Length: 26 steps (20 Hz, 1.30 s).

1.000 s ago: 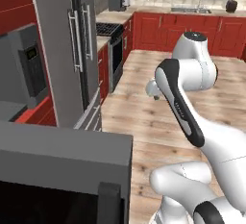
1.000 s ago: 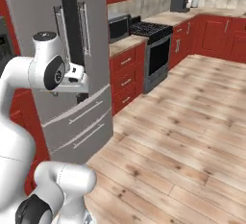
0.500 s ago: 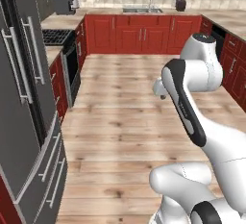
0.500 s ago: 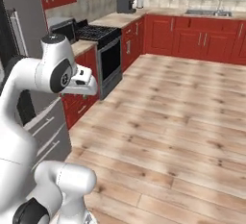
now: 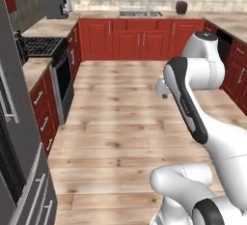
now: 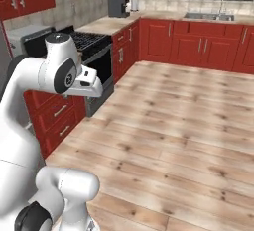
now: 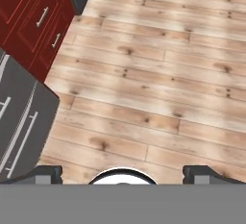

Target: Pick the steak from the counter and place it in the microwave.

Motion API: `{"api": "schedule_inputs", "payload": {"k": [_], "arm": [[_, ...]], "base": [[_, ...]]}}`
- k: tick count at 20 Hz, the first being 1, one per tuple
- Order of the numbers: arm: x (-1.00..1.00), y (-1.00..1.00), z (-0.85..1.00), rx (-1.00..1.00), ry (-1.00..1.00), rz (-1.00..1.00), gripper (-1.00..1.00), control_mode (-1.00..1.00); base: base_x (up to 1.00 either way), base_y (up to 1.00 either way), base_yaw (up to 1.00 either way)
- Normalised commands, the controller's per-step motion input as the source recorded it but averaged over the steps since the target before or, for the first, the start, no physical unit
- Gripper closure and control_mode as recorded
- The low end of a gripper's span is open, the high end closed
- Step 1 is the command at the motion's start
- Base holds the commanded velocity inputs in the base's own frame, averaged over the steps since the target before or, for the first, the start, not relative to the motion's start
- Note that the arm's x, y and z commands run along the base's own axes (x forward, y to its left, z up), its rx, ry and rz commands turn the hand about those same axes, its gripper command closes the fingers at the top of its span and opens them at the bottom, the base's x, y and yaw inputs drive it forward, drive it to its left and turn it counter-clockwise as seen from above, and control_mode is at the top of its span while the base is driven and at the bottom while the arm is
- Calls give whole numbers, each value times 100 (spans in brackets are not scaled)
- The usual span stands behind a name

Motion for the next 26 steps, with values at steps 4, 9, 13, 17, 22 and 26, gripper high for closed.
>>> {"api": "schedule_inputs", "payload": {"k": [4, 9, 13, 17, 22, 26], "arm": [[0, 0, 0, 0, 0, 0, -100, 100], [0, 0, 0, 0, 0, 0, -100, 100], [0, 0, 0, 0, 0, 0, -100, 100], [0, 0, 0, 0, 0, 0, -100, 100], [0, 0, 0, 0, 0, 0, -100, 100], [0, 0, 0, 0, 0, 0, -100, 100]], "base": [[100, 1, 0], [100, 9, 8], [100, 9, 22], [100, 9, 39], [100, 0, 68], [92, 0, 84]]}}
